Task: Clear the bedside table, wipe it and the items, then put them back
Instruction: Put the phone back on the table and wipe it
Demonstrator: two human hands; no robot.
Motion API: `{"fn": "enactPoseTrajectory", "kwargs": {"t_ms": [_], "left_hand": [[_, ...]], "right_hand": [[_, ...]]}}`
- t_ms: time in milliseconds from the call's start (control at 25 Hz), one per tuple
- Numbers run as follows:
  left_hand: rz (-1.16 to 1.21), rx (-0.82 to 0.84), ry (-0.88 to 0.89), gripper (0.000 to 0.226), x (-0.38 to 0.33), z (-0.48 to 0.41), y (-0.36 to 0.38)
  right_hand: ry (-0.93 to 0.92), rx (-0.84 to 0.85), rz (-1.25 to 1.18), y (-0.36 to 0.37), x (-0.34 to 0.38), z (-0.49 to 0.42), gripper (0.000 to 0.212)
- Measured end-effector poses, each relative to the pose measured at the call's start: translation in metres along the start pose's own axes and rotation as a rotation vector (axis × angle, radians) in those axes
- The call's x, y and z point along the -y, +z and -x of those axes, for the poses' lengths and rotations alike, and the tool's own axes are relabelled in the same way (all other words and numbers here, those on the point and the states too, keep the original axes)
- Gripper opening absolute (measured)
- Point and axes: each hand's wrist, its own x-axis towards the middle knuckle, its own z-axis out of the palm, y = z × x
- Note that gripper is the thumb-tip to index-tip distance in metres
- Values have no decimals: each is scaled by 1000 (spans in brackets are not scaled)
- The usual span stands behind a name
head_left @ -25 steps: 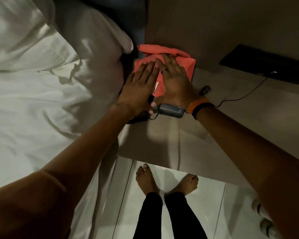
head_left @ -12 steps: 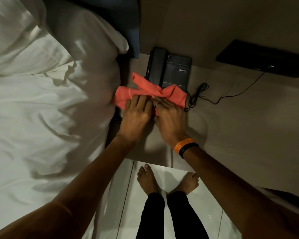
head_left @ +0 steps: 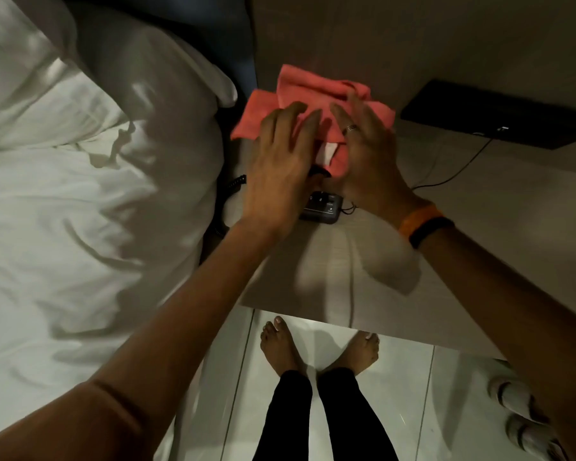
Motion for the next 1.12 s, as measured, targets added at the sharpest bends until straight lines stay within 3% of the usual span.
{"fn": "enactPoseTrajectory", "kwargs": {"t_ms": [40, 120, 200, 280, 440, 600, 800, 960, 1120], "left_hand": [[-26, 99, -53, 77, 9, -6, 4], [-49, 344, -83, 96, 26, -16, 11], [-66, 576, -58, 115, 38, -24, 16], [-117, 649, -22, 126, 42, -25, 19], [-241, 482, 64, 127, 41, -14, 32], [-346, 375, 133, 116, 37, -5, 36], [-365, 252, 201, 82, 34, 8, 35], [-351, 114, 283, 31, 28, 16, 38], [-233, 113, 207, 26, 2, 33, 30]], "right_hand": [[5, 147, 37, 4, -8, -15, 104], [1, 311, 97, 15, -16, -38, 107], [29, 292, 104, 30, -20, -47, 96], [36, 177, 159, 43, -16, -46, 82], [67, 86, 210, 54, -12, -37, 72], [-20, 10, 155, 50, -16, -29, 68], [-59, -20, 128, 60, -17, -10, 60], [-113, 6, 27, 52, -18, 1, 50], [-139, 51, -11, 29, -22, 26, 37]]}}
